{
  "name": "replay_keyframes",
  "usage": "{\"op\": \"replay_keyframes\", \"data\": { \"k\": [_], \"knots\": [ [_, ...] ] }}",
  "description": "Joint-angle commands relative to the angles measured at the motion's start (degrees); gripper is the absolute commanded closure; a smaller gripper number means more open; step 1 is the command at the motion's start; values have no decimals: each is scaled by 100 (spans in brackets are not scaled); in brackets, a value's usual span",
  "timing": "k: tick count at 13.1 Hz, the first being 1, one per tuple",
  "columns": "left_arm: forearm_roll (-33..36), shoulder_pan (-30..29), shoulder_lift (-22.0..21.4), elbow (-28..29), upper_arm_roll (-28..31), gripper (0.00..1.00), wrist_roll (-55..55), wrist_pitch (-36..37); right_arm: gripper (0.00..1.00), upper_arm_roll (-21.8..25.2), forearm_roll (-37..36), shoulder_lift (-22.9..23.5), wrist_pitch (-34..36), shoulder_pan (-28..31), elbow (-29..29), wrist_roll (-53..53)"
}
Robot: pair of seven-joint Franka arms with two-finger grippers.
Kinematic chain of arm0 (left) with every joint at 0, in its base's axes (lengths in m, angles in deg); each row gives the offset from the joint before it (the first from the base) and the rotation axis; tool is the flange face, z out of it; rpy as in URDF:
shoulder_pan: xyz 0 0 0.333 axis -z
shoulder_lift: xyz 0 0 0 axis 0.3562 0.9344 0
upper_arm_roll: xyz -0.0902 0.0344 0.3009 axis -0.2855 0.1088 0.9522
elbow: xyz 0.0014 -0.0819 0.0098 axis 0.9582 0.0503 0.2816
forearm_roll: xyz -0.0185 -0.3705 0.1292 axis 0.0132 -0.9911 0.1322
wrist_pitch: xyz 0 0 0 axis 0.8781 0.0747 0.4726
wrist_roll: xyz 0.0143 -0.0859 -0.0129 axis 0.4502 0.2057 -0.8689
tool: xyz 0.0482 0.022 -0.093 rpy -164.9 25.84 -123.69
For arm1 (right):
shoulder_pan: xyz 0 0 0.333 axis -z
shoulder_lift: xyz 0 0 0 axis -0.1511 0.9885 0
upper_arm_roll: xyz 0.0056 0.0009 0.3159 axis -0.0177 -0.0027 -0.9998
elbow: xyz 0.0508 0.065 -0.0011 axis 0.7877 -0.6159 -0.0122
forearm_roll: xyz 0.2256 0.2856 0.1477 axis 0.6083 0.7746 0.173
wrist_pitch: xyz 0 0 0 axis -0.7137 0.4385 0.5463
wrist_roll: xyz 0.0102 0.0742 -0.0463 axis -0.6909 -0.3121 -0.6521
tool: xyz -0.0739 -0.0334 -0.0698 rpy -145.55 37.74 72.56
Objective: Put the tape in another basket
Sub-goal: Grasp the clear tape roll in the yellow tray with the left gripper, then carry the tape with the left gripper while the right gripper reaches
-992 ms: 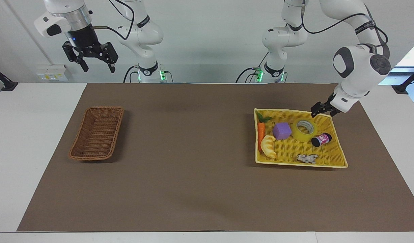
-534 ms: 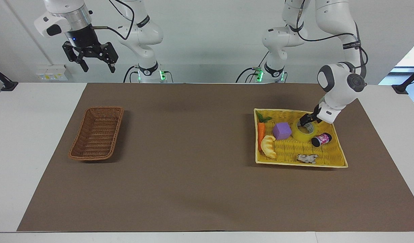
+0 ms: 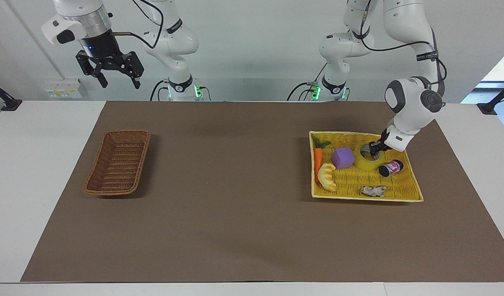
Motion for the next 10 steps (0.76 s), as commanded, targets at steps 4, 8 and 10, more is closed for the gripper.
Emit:
{"op": "replay_keyframes", "data": {
  "k": [4,8,10],
  "knots": [
    [-32,172,10,-1222,-27,100,-71,1454,0,-6,137,-33,-8,60,-4,-130],
    [-32,251,-105,-1926,-54,100,-79,2158,0,-6,137,-24,-8,60,-4,-130],
    [-32,435,-87,-2059,-54,100,-263,2204,0,2,137,-24,-8,60,-4,-130]
  ]
}}
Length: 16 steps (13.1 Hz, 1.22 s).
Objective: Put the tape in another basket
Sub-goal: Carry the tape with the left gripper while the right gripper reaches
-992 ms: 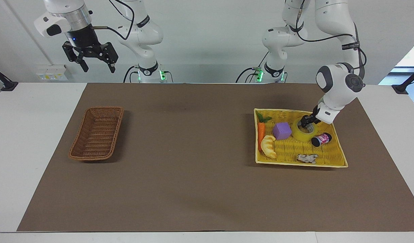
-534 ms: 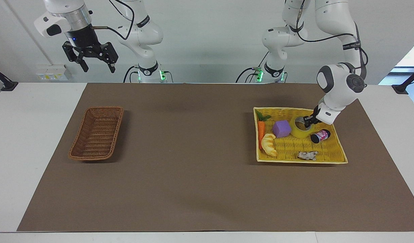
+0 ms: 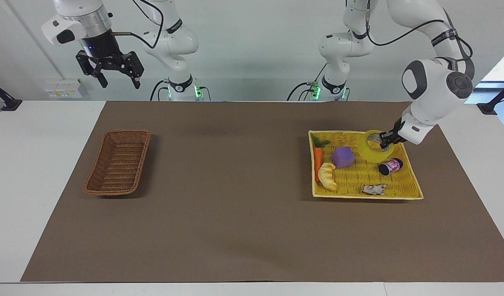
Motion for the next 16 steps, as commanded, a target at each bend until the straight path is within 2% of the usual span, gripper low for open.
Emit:
{"op": "replay_keyframes", "data": {
  "k": [1,6,8,11,14,16],
  "knots": [
    [-32,337,-18,-161,47,100,-458,127,0,2,137,-24,-8,60,-3,-130],
    [-84,1188,-18,-169,38,100,-1408,-49,0,-15,146,-42,18,42,-3,-147],
    [-382,1523,-18,-161,46,100,-1638,-250,0,-68,172,-42,-61,-11,-12,-540],
    [-585,2137,-10,-196,47,100,-2251,-488,0,-59,225,-208,-35,16,-275,-1332],
    [-743,2875,26,-362,46,100,-3051,-568,0,-51,207,-384,-34,-11,-530,-1308],
    [-884,3350,52,-555,38,100,-3604,-594,0,-59,251,-341,-78,42,-592,-1308]
  ]
}}
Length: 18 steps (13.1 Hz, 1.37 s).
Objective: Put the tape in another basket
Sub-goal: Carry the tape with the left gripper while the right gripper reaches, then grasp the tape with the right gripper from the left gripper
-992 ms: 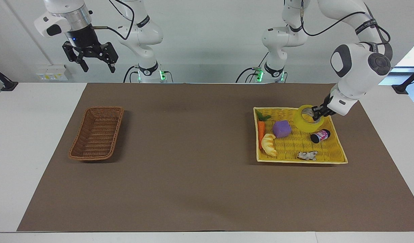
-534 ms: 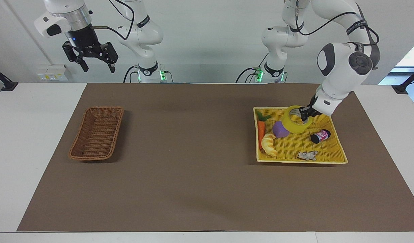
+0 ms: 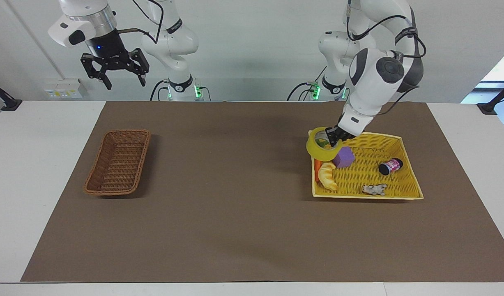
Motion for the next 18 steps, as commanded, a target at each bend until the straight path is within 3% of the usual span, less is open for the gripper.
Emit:
{"op": "replay_keyframes", "data": {
  "k": [1,3,6,8,12,18],
  "knots": [
    [-144,647,66,-382,101,100,-712,-20,0,-11,204,-152,-199,78,-426,-145],
    [-170,1078,180,-732,101,100,-1213,-20,0,-11,641,-144,-305,78,-654,-181],
    [-153,1606,978,-1602,101,100,-1872,59,0,-11,1178,-126,-551,61,-989,-154],
    [-170,1703,1287,-2095,23,100,-1963,77,0,-11,1565,-82,-569,96,-1208,-154],
    [-179,2125,1455,-2158,-30,100,-2305,-396,0,-11,2040,49,-586,122,-1604,-198],
    [-258,2424,1639,-2211,-145,100,-3043,-1143,0,-2,2050,129,-586,105,-1903,-163]
  ]
}}
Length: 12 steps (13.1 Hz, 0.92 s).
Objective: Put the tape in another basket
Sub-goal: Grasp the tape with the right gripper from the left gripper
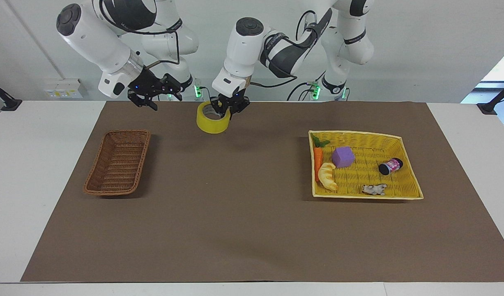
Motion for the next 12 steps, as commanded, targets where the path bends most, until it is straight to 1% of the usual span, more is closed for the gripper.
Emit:
{"op": "replay_keyframes", "data": {
  "k": [1,2,3,5,8,12],
  "knots": [
    [-100,145,237,-229,71,100,-187,-273,0,-7,172,-135,-88,82,-222,-186],
    [-101,154,237,-229,71,100,-204,-395,0,19,242,-135,-36,134,-222,-308],
    [-92,188,246,-220,54,100,-257,-562,0,28,364,-162,-9,231,-239,-701],
    [-91,250,263,-220,54,100,-441,-895,0,37,383,-250,-61,363,-432,-1222],
    [-100,338,281,-220,45,100,-468,-1222,0,28,453,-206,-158,390,-660,-1504],
    [-101,338,351,-246,45,100,-635,-1530,0,37,637,-224,-62,416,-679,-1672]
  ]
}}
